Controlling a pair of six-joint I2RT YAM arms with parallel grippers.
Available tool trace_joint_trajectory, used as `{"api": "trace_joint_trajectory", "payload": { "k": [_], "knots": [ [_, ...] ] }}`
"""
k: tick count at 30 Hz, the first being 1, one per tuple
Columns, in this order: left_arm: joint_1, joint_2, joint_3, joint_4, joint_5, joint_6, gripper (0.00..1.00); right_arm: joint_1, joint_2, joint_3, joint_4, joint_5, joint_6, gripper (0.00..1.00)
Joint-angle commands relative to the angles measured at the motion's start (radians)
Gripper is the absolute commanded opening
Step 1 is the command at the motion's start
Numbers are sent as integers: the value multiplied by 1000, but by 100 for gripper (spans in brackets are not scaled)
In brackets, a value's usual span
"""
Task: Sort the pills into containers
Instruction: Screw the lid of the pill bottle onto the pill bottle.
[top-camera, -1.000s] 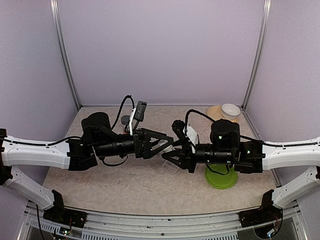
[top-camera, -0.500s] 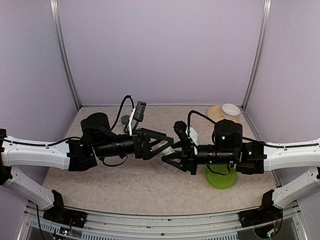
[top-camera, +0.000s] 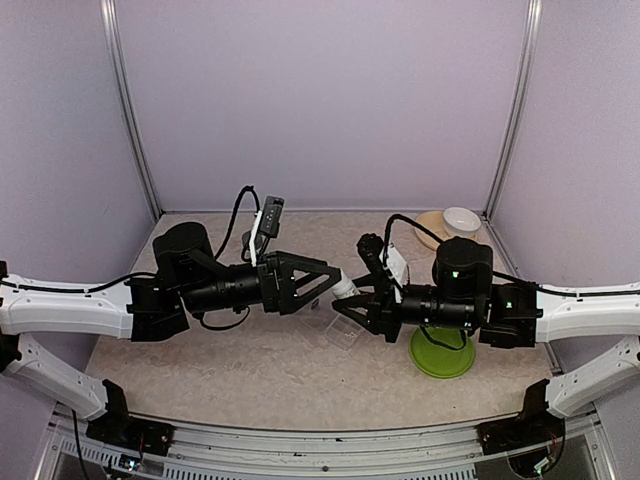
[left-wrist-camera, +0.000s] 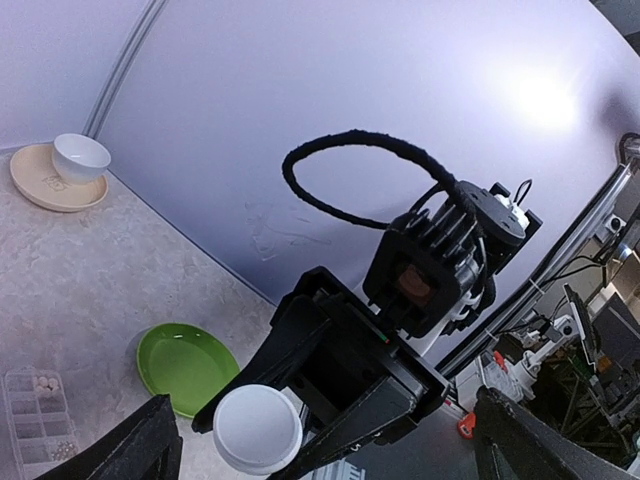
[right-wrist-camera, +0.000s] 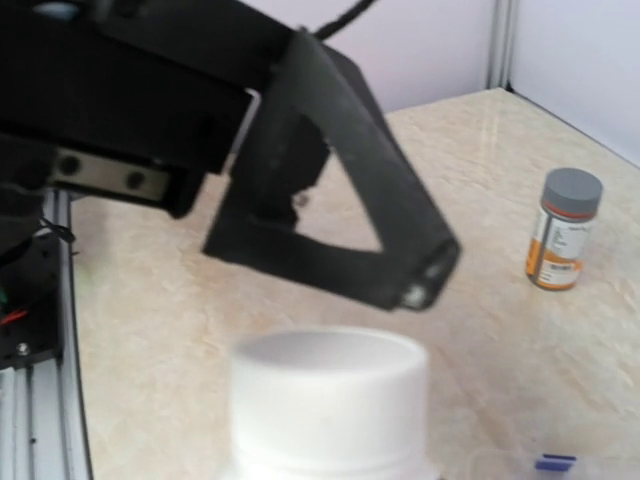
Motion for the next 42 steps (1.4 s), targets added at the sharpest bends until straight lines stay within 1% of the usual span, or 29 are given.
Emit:
{"api": "trace_joint_trajectory", "payload": {
  "k": [1, 13, 21, 27, 36, 39, 42],
  "knots": [
    [-1, 0, -1, 5, 28, -9, 99, -3, -20, 0, -10, 54, -15, 17],
    [-12, 36, 30, -23, 59, -2, 99, -3, -24, 4, -12, 66, -28, 17],
    [-15, 26, 25, 0, 57, 3, 99, -3, 8, 15, -32, 71, -30, 17],
    [-22, 26, 16, 29, 61, 4, 99, -3, 48, 22, -31, 39, -21, 17],
    [-33, 43, 19, 87, 104, 1, 99, 1, 100, 36, 6, -43, -6, 16],
    [-33, 44, 26, 86, 112, 6, 99, 8, 115, 42, 14, -65, -3, 16],
    [-33, 35, 25, 65, 98, 9, 99, 10, 103, 42, 17, -55, -4, 16]
  ]
}}
